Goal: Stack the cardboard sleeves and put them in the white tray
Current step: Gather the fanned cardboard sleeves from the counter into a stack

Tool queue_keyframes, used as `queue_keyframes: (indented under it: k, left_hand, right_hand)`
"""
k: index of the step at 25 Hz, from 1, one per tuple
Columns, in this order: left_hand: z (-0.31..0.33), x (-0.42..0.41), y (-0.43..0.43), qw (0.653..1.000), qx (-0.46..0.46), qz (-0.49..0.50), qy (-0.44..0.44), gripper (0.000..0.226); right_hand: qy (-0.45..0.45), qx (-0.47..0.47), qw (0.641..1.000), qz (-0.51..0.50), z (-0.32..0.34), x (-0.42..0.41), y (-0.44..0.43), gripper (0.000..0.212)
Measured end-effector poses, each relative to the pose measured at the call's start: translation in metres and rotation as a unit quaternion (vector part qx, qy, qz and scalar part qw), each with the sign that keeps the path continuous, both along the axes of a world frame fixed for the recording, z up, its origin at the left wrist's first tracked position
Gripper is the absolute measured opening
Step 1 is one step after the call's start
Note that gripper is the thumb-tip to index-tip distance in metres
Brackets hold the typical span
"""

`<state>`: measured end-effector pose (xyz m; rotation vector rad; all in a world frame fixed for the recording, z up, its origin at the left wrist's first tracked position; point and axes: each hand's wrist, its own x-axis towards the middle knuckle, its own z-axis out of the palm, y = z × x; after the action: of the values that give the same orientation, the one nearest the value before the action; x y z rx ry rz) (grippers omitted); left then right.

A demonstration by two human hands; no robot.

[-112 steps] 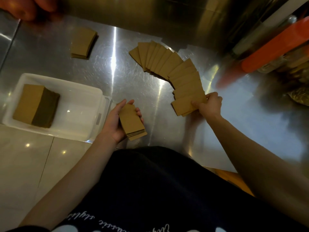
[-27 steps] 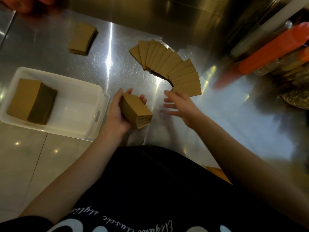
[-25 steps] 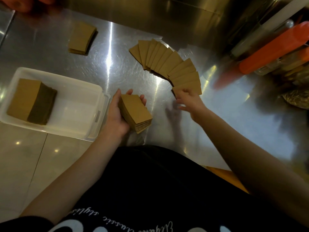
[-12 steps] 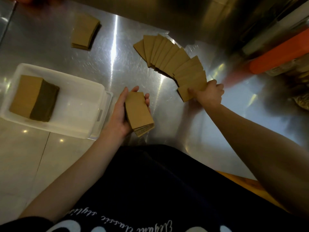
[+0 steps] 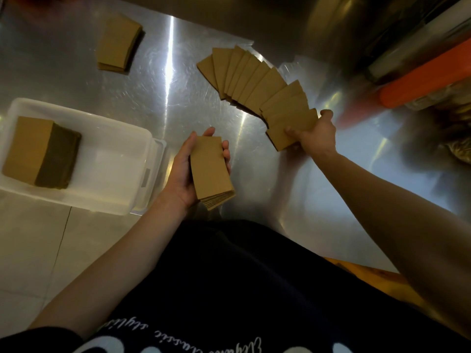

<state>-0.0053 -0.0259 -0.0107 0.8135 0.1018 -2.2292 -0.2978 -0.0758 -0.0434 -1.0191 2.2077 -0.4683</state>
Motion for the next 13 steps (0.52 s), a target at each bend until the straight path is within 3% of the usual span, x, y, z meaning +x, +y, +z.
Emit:
queue_keyframes:
  k: [6, 10, 13]
  left_hand:
    - [0.000, 0.001, -0.001, 1.000, -0.004, -0.001, -0.009, 0.037]
    - [-0.002, 0.001, 0.000, 1.000, 0.002, 0.001, -0.013, 0.037]
    - [-0.003, 0.000, -0.001, 1.000, 0.001, -0.005, -0.016, 0.037]
  right_hand:
    - [0.075, 0.083, 0.992, -0.049, -0.004, 0.008, -0.017, 0.098]
    - [-0.044, -0.004, 0.996, -0.075, -0.006, 0.009, -0.005, 0.082]
    - [-0.077, -0.030, 0.996, -0.045, -0.006, 0.008, 0.009, 0.071]
